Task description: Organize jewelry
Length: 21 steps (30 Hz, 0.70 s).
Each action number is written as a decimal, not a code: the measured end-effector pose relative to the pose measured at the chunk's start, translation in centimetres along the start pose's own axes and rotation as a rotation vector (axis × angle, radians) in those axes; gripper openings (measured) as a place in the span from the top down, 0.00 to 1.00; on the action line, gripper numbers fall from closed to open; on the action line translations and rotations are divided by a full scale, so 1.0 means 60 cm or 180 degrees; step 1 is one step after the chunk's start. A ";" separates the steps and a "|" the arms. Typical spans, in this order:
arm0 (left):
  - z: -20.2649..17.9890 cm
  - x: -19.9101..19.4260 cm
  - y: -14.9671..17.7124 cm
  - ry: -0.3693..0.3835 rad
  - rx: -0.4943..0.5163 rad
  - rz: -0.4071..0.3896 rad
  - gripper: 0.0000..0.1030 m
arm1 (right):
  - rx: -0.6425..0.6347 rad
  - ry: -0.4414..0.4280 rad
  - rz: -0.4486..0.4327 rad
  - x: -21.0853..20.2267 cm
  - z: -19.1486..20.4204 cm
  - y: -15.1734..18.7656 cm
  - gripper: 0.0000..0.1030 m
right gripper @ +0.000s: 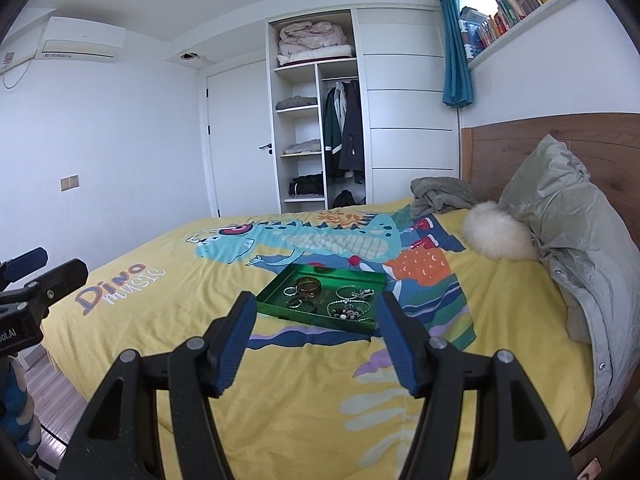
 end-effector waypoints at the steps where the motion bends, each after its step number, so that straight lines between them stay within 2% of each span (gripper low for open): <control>1: -0.003 0.001 0.002 0.0012 0.0007 0.0007 0.04 | 0.0005 0.0010 0.0001 0.000 -0.002 0.000 0.41; 12: -0.015 0.029 0.036 0.0070 0.0092 0.0134 0.04 | 0.0083 0.0034 0.0050 0.017 -0.018 0.012 0.41; 21: -0.023 0.049 0.060 0.0113 0.0094 0.0213 0.02 | 0.0090 0.0081 0.0190 0.029 -0.028 0.052 0.41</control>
Point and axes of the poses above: each gripper's, at about its wrist camera, not at the fingertips, and x roughly the way its jaws point, z to its left, y to its underside, the point moved 9 cm from there along x, roughly the way its jaws point, and after that the axes turned 9 degrees about -y, right-handed, at the moved point
